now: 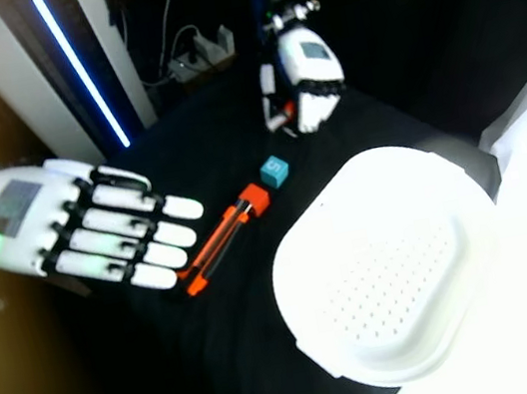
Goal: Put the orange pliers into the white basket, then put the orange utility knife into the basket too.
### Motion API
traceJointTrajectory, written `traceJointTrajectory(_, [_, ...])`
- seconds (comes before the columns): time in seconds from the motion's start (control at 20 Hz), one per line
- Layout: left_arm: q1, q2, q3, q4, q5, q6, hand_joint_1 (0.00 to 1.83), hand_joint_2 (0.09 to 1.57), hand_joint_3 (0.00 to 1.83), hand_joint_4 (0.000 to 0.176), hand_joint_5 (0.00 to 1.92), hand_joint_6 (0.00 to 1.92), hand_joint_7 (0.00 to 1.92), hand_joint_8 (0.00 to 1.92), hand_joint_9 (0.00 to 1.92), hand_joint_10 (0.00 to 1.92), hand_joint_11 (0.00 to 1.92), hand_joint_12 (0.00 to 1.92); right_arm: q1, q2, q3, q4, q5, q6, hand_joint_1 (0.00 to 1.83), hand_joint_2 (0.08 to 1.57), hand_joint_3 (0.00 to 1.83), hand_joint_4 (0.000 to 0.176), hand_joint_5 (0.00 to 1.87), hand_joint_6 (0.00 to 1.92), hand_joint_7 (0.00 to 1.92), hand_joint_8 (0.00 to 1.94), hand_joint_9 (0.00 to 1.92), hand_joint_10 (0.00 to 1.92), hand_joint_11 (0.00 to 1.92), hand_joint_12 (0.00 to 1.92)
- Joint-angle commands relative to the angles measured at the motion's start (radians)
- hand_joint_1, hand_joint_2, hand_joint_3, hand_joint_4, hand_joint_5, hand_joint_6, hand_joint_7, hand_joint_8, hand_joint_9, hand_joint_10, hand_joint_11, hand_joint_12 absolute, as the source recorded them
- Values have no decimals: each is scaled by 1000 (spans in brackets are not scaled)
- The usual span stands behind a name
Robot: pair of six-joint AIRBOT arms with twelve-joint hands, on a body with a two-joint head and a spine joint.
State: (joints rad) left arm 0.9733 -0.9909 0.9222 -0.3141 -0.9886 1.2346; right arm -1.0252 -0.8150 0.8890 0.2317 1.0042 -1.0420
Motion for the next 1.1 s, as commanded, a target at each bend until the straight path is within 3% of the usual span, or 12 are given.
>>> traceJointTrajectory(0.0, [-26,17,5,30,-174,-16,1587,1211,0,78,1029,1921,1246,1921,1409,1921,1443,1921,7,-1,0,-7,120,-1,310,1244,9,24,0,0,0,0,0,0,0,0])
traceJointTrajectory(0.05, [-57,29,10,49,-164,-19,1674,1168,0,68,1049,1921,1290,1921,1464,1921,1516,1921,7,-1,0,-7,120,-1,303,1244,9,22,0,0,0,0,0,0,0,0])
traceJointTrajectory(0.2, [-170,32,60,69,-79,-18,1676,1166,0,58,1012,1921,1319,1921,1477,1921,1552,1921,7,-1,0,-6,120,-1,330,1254,9,12,0,0,0,0,0,0,0,0])
traceJointTrajectory(0.25, [-213,21,87,67,-35,-19,1621,1169,0,0,924,1921,1231,1921,1405,1921,1481,1921,7,-1,0,-6,118,-1,337,1256,9,15,0,0,0,0,0,0,0,0])
traceJointTrajectory(0.5, [-420,-102,276,46,230,-19,1618,1177,0,0,929,1921,1131,1921,1258,1921,1370,1921,2,-11,6,-7,105,-1,364,1238,0,29,0,0,0,0,0,0,0,0])
traceJointTrajectory(0.55, [-455,-128,311,49,283,-18,1585,1183,0,4,889,1921,1094,1921,1255,1921,1374,1921,2,-14,8,-7,103,-1,373,1240,0,52,0,0,0,0,0,0,0,0])
traceJointTrajectory(0.7, [-529,-229,438,20,436,-6,1448,1219,8,8,852,1921,1000,1921,1151,1921,1271,1921,1,-25,12,-8,100,-1,364,1238,0,68,0,0,0,0,0,0,0,0])
traceJointTrajectory(0.8, [-546,-305,543,-26,538,-2,1461,1220,6,0,887,1921,1056,1921,1225,1921,1338,1921,0,-34,15,-8,98,-1,356,1251,5,64,0,0,0,0,0,0,0,0])
traceJointTrajectory(0.9, [-552,-347,596,-126,618,97,1518,1229,6,0,636,1921,810,1921,1004,1921,1147,1921,0,-38,17,-9,98,-1,326,1261,6,43,0,0,0,0,0,0,0,0])
traceJointTrajectory(0.95, [-550,-362,614,-154,637,120,1416,1200,0,0,495,1921,656,1921,840,1921,982,1921,0,-38,17,-9,98,-1,354,1259,4,32,0,0,0,0,0,0,0,0])
traceJointTrajectory(1.0, [-542,-378,633,-181,652,126,1290,1318,19,0,327,1921,553,1798,683,1921,859,1921,0,-38,17,-8,98,-1,388,1256,1,32,0,0,0,0,0,0,0,0])
traceJointTrajectory(1.05, [-538,-389,650,-195,664,126,1079,1394,12,0,360,1802,562,1767,576,1921,738,1921,0,-39,17,-8,98,-1,394,1253,0,33,0,0,0,0,0,0,0,0])
